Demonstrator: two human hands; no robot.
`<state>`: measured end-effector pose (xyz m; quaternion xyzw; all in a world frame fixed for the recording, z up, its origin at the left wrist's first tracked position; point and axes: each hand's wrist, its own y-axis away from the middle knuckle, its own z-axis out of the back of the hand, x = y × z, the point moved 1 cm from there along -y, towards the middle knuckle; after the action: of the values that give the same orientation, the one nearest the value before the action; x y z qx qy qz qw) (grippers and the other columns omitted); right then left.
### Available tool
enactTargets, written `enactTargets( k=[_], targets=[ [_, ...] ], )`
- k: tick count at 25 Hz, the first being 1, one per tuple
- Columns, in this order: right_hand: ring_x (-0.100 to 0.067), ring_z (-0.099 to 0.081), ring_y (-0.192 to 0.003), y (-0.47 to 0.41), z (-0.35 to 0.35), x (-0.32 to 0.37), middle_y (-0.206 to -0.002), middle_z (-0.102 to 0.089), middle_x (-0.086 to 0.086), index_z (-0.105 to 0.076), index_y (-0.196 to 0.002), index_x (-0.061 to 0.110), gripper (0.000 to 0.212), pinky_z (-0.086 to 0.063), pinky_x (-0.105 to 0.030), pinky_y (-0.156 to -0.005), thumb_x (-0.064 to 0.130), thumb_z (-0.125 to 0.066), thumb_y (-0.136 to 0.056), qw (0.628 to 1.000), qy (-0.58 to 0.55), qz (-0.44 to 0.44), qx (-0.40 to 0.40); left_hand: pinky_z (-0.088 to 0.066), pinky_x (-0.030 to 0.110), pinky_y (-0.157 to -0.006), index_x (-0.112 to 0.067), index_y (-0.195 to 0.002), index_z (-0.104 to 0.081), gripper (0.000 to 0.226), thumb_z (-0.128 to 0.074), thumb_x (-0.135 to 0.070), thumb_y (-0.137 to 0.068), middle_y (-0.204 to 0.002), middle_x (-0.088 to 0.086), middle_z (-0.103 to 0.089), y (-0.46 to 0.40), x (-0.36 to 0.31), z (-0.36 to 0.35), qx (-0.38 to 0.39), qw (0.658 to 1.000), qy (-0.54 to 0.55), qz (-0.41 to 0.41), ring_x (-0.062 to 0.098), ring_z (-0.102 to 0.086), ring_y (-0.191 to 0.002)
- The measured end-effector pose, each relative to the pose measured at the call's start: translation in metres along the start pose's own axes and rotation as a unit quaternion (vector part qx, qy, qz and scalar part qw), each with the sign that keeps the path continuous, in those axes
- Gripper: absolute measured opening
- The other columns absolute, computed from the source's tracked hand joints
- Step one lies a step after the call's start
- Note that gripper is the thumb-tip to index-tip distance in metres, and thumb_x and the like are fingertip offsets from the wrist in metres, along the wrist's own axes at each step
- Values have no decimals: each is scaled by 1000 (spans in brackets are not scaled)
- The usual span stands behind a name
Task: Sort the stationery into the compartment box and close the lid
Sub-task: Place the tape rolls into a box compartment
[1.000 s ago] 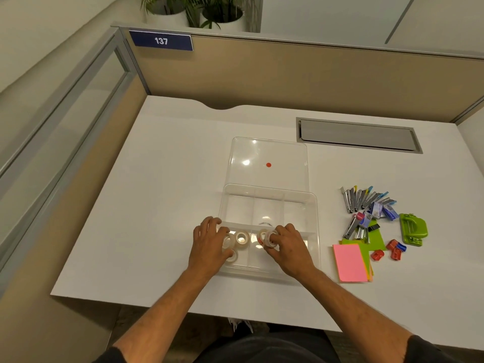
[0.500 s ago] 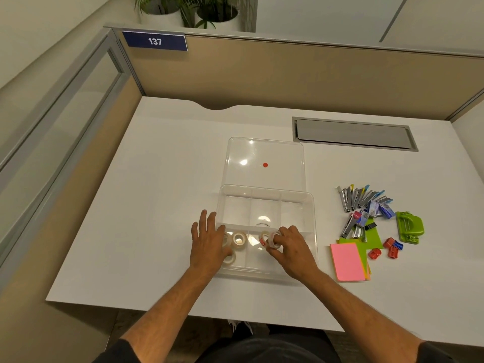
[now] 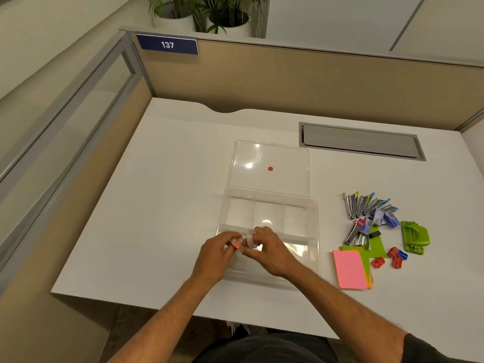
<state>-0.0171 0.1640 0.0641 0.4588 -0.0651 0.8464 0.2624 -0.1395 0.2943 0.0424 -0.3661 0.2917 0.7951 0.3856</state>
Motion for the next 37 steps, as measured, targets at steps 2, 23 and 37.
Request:
enactTargets(
  k=[2, 23, 37],
  targets=[
    [-6, -50, -85, 2, -1, -5, -85, -56, 16, -64, -81, 40, 3, -42, -18, -75, 41, -63, -84, 1000, -11, -28, 4, -55, 22, -85, -32, -113, -69, 19, -64, -30, -94, -106, -17, -69, 2, 7, 5, -11, 1000, -3, 14, 1, -63, -93],
    [-23, -50, -99, -13, -42, -19, -109, -56, -3, -73, -103, 18, 24, -47, -35, -63, 28, -52, -99, 923, 355, 68, 134, -45, 17, -57, -40, -93, -58, 20, -75, -43, -82, -85, -19, -65, 39, 28, 25, -100, 989, 38, 97, 1, -61, -72],
    [-11, -53, -102, 3, -22, -25, -114, -67, 9, -73, -108, 27, 25, -51, -32, -79, 35, -53, -96, 978, 204, 22, 24, -43, 13, -68, -36, -99, -68, 15, -71, -43, -86, -94, -23, -63, 30, 23, 19, -103, 993, -37, 31, 1, -57, -88]
  ],
)
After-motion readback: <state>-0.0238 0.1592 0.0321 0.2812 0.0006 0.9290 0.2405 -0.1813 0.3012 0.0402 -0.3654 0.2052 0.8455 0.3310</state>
